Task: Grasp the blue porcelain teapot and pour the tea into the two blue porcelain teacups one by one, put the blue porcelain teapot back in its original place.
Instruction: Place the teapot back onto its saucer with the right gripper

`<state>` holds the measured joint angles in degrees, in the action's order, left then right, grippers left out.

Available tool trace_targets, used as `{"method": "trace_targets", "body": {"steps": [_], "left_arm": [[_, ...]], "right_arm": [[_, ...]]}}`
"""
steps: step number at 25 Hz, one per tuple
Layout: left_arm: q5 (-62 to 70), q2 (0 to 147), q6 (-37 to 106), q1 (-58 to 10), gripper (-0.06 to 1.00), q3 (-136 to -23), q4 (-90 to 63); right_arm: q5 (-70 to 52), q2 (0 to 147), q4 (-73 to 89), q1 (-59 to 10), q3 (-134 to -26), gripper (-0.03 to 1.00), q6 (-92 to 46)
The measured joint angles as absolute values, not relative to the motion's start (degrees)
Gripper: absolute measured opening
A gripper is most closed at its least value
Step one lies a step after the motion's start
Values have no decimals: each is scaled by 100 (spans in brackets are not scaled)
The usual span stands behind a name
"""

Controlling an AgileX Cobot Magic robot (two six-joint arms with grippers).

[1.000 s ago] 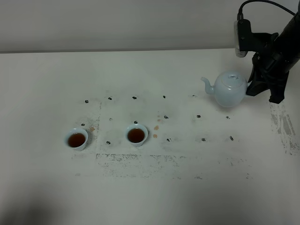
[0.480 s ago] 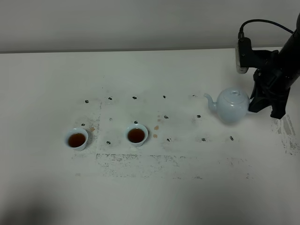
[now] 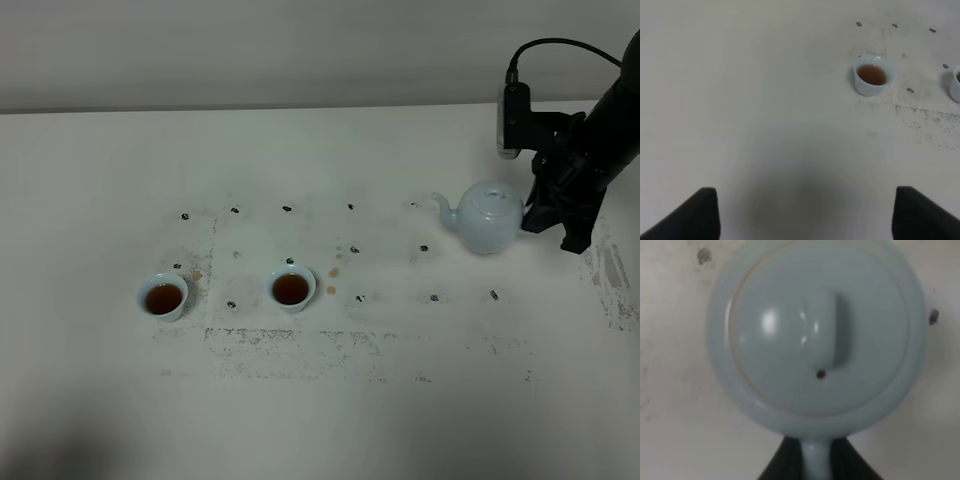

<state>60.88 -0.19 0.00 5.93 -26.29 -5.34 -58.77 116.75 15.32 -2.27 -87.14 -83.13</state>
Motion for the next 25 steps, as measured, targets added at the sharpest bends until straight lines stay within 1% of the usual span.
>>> {"method": "trace_targets", "body": {"steps": [6, 25], "left_arm": [[6088, -19, 0, 593, 67, -2629, -534], [6088, -19, 0, 593, 67, -2629, -534]], "right_arm": [[-5585, 11853, 1537, -227, -8714, 4, -8313], [-5236, 12068, 1401, -194, -8714, 4, -8141]]}}
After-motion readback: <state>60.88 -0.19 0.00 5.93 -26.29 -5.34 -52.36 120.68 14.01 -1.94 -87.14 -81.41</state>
